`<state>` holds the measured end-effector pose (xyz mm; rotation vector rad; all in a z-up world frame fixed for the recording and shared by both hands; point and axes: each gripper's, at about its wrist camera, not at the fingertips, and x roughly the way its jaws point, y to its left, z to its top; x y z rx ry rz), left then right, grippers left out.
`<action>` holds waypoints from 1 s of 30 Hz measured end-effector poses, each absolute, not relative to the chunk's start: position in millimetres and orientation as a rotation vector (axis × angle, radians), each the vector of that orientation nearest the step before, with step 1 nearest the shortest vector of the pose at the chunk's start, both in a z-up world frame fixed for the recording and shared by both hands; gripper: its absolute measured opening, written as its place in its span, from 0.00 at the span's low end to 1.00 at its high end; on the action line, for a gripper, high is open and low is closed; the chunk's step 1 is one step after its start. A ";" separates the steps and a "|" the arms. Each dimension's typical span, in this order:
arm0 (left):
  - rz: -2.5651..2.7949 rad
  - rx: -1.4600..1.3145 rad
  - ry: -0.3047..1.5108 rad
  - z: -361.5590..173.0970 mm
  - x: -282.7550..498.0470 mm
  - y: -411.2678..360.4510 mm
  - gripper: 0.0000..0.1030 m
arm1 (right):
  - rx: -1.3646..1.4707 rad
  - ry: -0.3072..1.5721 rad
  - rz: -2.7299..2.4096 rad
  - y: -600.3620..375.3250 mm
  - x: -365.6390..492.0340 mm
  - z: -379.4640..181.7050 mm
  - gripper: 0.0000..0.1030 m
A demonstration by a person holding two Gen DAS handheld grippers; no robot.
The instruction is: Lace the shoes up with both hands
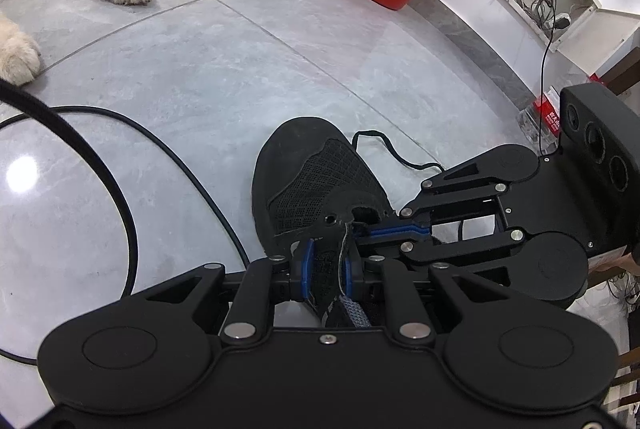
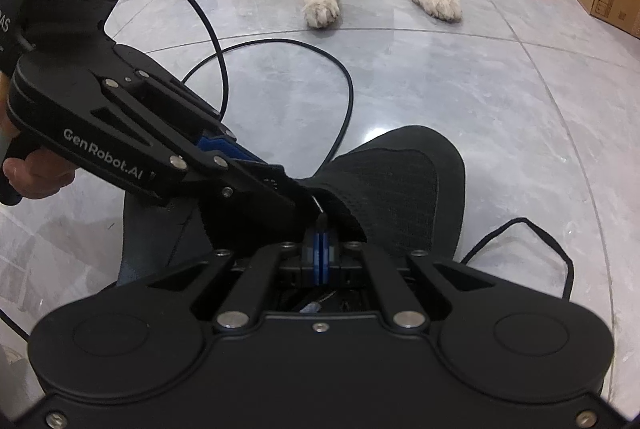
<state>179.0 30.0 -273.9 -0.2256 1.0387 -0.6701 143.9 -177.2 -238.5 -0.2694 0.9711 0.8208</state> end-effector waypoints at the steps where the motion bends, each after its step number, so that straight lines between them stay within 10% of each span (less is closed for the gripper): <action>1: -0.670 -0.224 1.038 -273.8 178.9 29.6 0.15 | -0.271 0.969 0.822 -176.7 143.9 -239.0 0.02; 30: -0.678 -0.262 1.050 -276.8 181.9 32.2 0.17 | -0.490 0.887 0.841 -154.1 132.5 -247.8 0.02</action>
